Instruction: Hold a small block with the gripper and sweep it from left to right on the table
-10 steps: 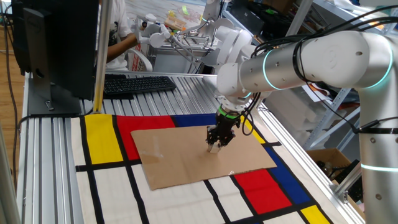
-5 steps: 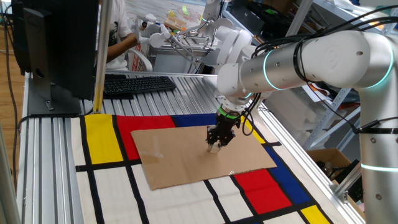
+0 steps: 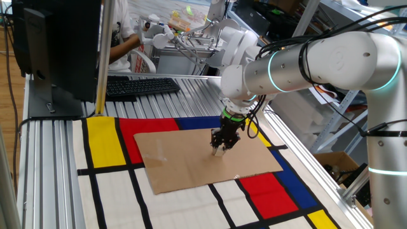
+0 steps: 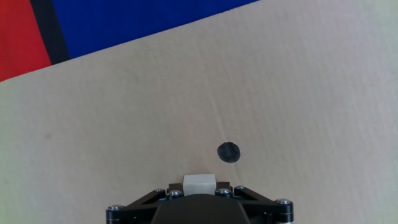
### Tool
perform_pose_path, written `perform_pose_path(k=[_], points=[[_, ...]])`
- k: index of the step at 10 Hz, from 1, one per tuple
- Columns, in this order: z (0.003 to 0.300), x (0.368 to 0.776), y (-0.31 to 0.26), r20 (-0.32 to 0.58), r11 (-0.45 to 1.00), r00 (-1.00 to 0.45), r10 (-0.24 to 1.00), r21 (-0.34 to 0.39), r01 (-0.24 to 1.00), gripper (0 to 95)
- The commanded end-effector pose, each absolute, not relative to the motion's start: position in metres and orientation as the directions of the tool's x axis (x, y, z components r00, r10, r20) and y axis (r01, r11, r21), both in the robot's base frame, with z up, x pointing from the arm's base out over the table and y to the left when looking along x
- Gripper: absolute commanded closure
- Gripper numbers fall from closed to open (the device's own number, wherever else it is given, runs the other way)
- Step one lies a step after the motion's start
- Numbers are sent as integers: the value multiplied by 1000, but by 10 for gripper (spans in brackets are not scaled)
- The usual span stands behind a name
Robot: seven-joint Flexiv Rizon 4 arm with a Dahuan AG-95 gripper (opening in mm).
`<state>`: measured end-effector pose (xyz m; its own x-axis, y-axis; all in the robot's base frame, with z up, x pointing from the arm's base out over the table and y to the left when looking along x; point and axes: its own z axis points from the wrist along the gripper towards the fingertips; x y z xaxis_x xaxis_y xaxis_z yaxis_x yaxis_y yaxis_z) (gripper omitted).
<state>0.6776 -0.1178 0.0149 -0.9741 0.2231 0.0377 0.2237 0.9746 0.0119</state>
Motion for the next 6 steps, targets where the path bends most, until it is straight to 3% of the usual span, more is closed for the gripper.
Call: perform_pose_path(k=[1,6], points=[[13,679,-117,30,974,-974,226,16,226,950],[13,672,-116,31,971,-971,239,21,239,950]])
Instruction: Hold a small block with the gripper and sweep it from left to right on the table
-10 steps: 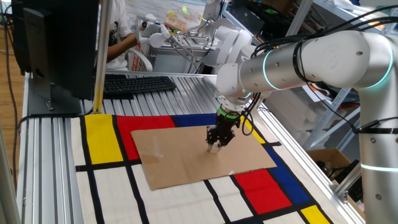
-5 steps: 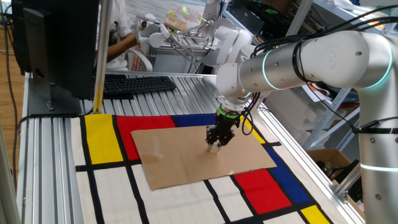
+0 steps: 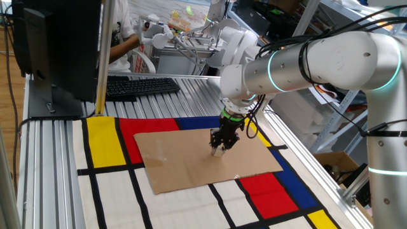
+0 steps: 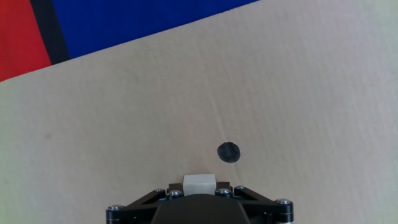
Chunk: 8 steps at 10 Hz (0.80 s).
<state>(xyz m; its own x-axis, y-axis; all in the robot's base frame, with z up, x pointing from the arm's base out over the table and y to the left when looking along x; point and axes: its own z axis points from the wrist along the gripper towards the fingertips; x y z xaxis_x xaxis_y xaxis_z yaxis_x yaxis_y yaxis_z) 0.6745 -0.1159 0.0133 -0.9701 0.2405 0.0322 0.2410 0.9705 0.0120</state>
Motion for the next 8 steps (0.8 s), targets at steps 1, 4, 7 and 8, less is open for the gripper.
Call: perform_pose_path(k=[1,4,7,8], points=[[14,672,-116,32,972,-971,235,20,236,950],[13,671,-116,28,971,-971,237,20,237,950],[14,671,-116,31,969,-969,244,26,245,950],[14,671,-116,31,969,-969,244,26,245,950]])
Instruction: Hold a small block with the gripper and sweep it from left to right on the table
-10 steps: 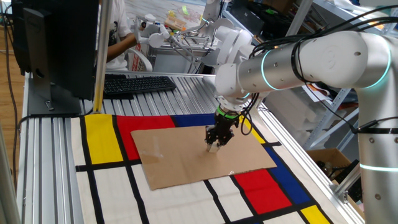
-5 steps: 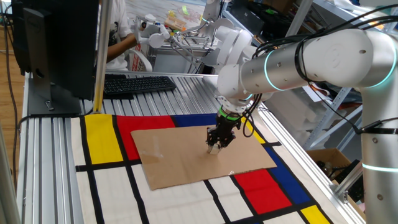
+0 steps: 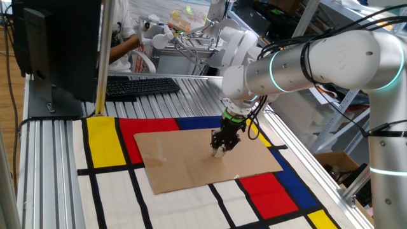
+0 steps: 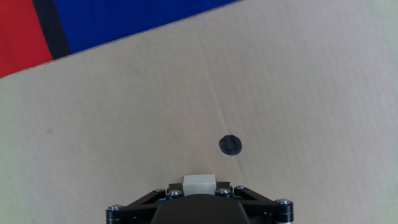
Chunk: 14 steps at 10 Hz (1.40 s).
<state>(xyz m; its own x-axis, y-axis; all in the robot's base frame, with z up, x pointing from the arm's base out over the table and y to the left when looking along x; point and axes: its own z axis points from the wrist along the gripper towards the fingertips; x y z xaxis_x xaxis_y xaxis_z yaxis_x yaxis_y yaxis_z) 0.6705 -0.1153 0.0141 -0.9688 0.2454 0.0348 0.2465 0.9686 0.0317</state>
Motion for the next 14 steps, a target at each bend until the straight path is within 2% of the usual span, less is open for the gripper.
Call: perform_pose_path(k=[1,9,14], points=[[14,671,-116,30,969,-969,244,28,244,950],[14,671,-116,26,974,-974,225,9,225,950],[14,671,-116,26,995,-995,101,13,102,950]])
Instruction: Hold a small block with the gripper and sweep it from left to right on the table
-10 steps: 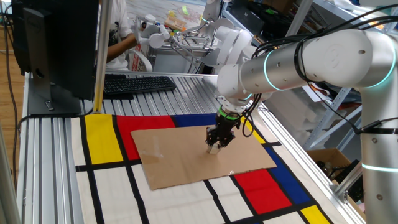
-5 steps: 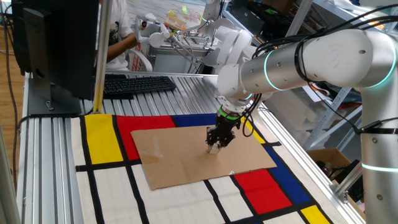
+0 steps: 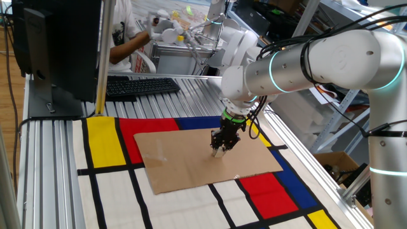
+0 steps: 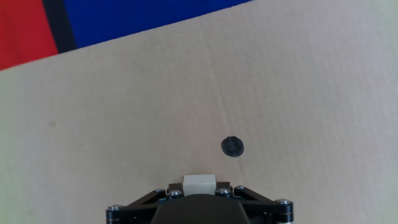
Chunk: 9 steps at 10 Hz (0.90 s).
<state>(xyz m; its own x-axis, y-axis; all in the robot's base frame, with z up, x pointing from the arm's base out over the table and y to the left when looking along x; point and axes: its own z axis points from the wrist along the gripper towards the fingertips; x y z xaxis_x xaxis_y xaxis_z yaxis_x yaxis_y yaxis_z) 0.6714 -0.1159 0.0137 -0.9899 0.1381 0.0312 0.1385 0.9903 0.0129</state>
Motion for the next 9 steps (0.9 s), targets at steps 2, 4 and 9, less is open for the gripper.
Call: perform_pose_path(k=[2,4,9], points=[[14,671,-116,23,999,-998,51,4,51,950],[14,671,-116,17,999,-1000,23,-37,22,950],[14,671,-116,15,997,-1000,-25,-79,-26,950]])
